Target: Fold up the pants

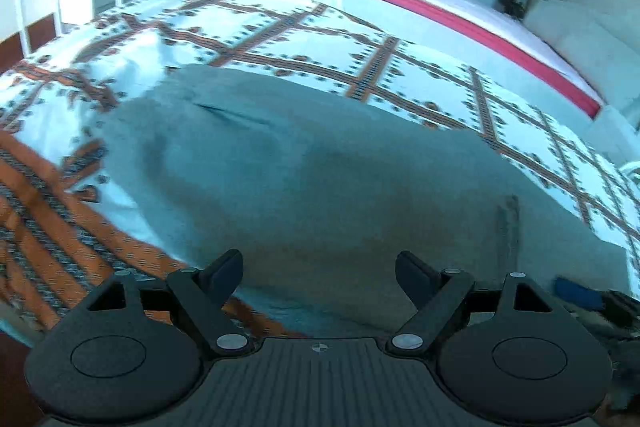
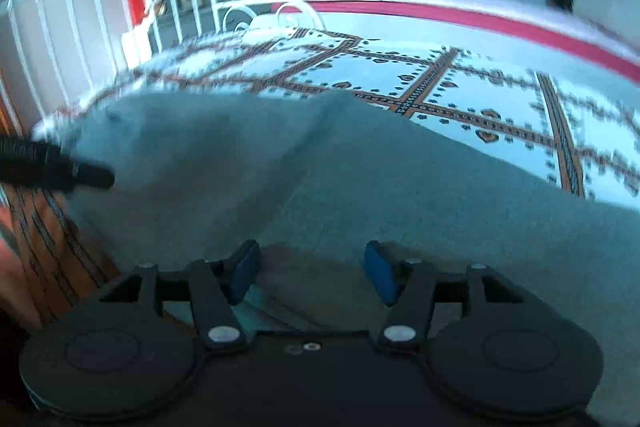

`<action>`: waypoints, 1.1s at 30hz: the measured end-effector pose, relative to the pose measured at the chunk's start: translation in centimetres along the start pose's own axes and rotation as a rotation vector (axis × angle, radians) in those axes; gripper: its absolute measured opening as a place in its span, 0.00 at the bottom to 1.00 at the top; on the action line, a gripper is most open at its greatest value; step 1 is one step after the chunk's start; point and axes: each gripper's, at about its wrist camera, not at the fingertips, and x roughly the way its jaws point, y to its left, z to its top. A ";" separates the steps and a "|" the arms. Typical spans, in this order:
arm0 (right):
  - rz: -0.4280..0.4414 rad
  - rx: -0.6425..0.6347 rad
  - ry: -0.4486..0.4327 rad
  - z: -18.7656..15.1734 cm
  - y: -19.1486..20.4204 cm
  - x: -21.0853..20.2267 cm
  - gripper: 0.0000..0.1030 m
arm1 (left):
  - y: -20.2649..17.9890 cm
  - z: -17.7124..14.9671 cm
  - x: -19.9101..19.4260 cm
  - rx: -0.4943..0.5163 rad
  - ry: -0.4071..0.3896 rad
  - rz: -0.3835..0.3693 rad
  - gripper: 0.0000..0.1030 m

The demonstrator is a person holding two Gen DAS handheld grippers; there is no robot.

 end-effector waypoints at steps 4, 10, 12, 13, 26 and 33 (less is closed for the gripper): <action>0.028 0.051 -0.060 0.3 -0.1 -1.3 0.56 | 1.6 0.2 -0.1 -0.036 -0.008 0.056 0.82; 0.025 0.020 -0.099 1.0 0.5 -1.0 0.66 | 3.7 0.6 0.6 -0.060 0.006 0.136 0.82; 0.021 0.002 -0.060 0.7 0.6 -0.2 0.66 | 4.4 0.7 0.9 -0.079 0.015 0.145 0.82; 0.013 -0.001 -0.034 0.4 0.6 0.3 0.66 | 4.9 0.9 1.1 -0.101 0.020 0.142 0.82; 0.015 -0.027 -0.022 -1.0 1.1 1.0 0.78 | 10.2 1.1 3.5 -0.467 0.032 0.068 0.83; 0.030 -0.014 -0.025 -1.0 0.9 0.9 0.81 | 11.2 0.7 3.2 -0.532 0.014 0.090 0.83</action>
